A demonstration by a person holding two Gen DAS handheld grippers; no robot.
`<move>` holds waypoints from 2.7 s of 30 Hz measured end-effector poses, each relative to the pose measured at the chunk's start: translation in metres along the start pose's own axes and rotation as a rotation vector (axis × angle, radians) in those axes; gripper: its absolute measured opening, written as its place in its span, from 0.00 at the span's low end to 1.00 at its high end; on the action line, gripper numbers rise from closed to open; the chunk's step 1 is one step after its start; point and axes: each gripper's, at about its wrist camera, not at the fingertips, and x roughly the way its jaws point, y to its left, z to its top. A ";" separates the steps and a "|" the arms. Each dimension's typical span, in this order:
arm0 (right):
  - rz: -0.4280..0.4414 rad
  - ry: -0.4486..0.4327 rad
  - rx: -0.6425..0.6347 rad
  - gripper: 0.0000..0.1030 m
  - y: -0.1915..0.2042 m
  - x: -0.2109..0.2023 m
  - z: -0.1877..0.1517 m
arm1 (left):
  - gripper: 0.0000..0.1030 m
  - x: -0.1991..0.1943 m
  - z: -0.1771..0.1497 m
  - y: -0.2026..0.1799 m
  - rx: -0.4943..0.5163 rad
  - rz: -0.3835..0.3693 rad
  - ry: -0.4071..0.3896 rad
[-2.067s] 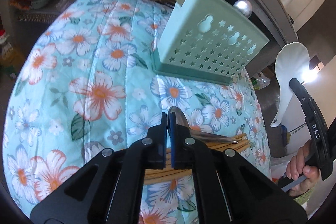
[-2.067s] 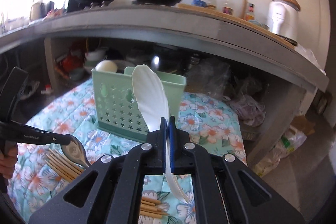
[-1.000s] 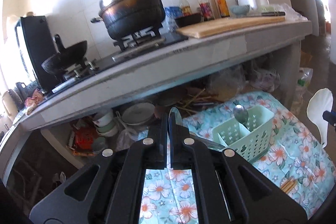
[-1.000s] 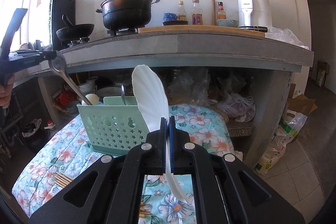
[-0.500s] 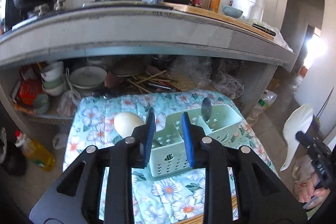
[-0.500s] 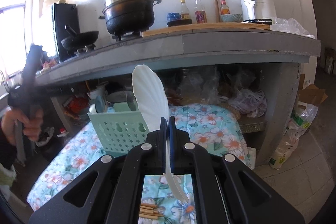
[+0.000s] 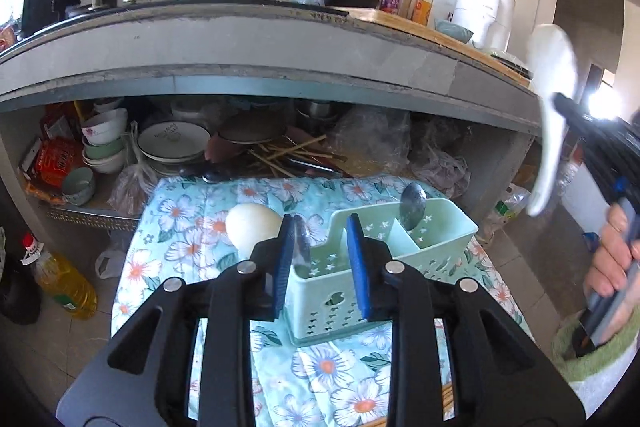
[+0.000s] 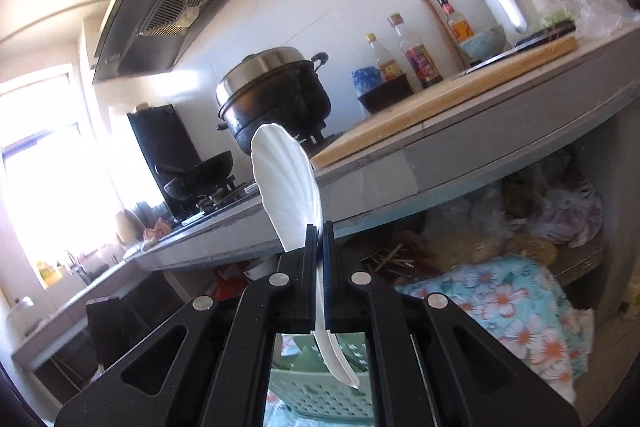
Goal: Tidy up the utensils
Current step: 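Lower the ceramic spoon into the green holder and open the right gripper, then grasp one wooden chopstick with the left gripper while the right moves to the chopsticks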
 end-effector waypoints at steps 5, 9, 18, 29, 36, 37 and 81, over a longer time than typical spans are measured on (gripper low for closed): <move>0.021 0.011 0.011 0.03 -0.005 0.039 -0.012 | 0.26 -0.001 -0.008 0.005 0.002 0.011 -0.009; 0.022 0.033 -0.013 0.03 -0.010 0.073 -0.024 | 0.26 0.005 -0.012 0.012 -0.032 0.008 -0.002; -0.001 0.142 -0.060 0.04 -0.027 0.090 -0.069 | 0.33 0.010 -0.026 0.025 -0.064 -0.004 0.015; -0.087 0.187 -0.018 0.22 -0.045 0.021 -0.090 | 0.42 0.012 -0.048 0.029 -0.108 -0.045 0.054; -0.142 0.172 0.062 0.30 -0.048 -0.037 -0.094 | 0.43 -0.006 -0.061 0.026 -0.145 -0.071 0.056; -0.159 0.178 0.063 0.32 -0.045 -0.048 -0.097 | 0.43 -0.013 -0.066 0.024 -0.145 -0.080 0.054; -0.250 0.513 0.317 0.50 -0.081 -0.153 -0.243 | 0.08 -0.033 -0.262 -0.159 1.016 0.134 0.386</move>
